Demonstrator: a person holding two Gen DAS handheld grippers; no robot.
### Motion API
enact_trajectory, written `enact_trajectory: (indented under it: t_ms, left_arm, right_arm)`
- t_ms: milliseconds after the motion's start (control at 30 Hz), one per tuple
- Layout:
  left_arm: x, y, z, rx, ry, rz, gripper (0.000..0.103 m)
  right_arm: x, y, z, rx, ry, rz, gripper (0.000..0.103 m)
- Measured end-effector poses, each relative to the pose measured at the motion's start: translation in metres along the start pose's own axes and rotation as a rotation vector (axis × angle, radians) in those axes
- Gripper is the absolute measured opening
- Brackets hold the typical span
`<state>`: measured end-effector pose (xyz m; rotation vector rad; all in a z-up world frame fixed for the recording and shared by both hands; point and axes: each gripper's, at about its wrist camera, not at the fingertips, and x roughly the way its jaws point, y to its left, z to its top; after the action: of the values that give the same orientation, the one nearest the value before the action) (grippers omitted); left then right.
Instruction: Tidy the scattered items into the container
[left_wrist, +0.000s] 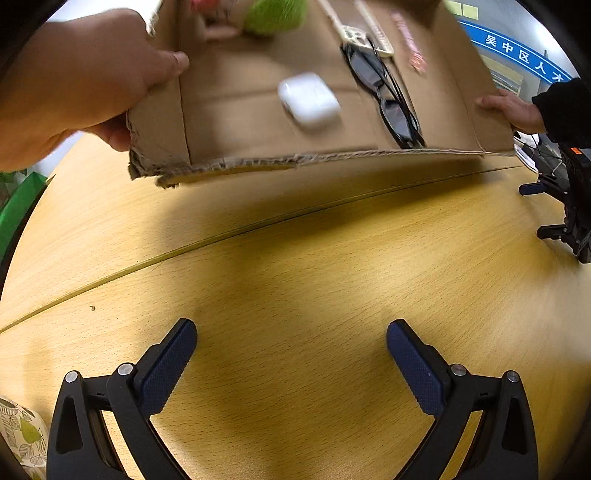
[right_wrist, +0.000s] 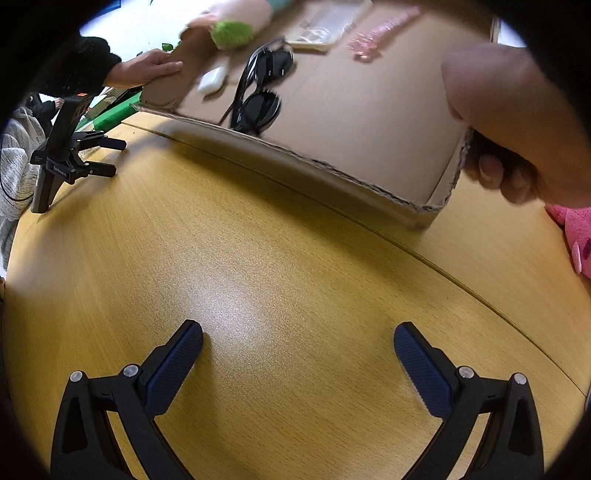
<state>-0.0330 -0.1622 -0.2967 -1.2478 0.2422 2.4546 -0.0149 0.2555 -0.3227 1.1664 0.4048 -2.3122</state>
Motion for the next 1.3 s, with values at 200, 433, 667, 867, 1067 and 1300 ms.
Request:
enact_trajectory:
  t_ms: [200, 433, 667, 867, 1067, 1300]
  left_arm:
    - [0.0000, -0.0003, 0.0001, 0.000, 0.000, 0.000, 0.103]
    - [-0.0001, -0.0006, 0.0001, -0.001, 0.000, 0.000, 0.103]
    - [-0.0019, 0.0001, 0.0008, -0.002, 0.000, 0.001, 0.103]
    - [-0.0016, -0.0009, 0.0016, 0.000, 0.001, 0.001, 0.103]
    - [-0.0003, -0.0005, 0.0040, 0.000, 0.003, 0.000, 0.103]
    - [0.0001, -0.0006, 0.0043, 0.000, 0.002, 0.000, 0.103]
  right_arm:
    - [0.0000, -0.0002, 0.0004, -0.001, 0.000, 0.000, 0.103]
    - [-0.0001, -0.0004, 0.0007, 0.000, 0.000, 0.000, 0.103]
    - [-0.0009, 0.0005, 0.0010, 0.000, 0.000, 0.000, 0.103]
    - [-0.0022, 0.0001, 0.0006, 0.006, 0.003, -0.007, 0.103]
    - [-0.0029, -0.0031, 0.0016, 0.012, 0.005, -0.009, 0.103]
    - [-0.0023, -0.0019, 0.0022, 0.015, 0.006, -0.012, 0.103]
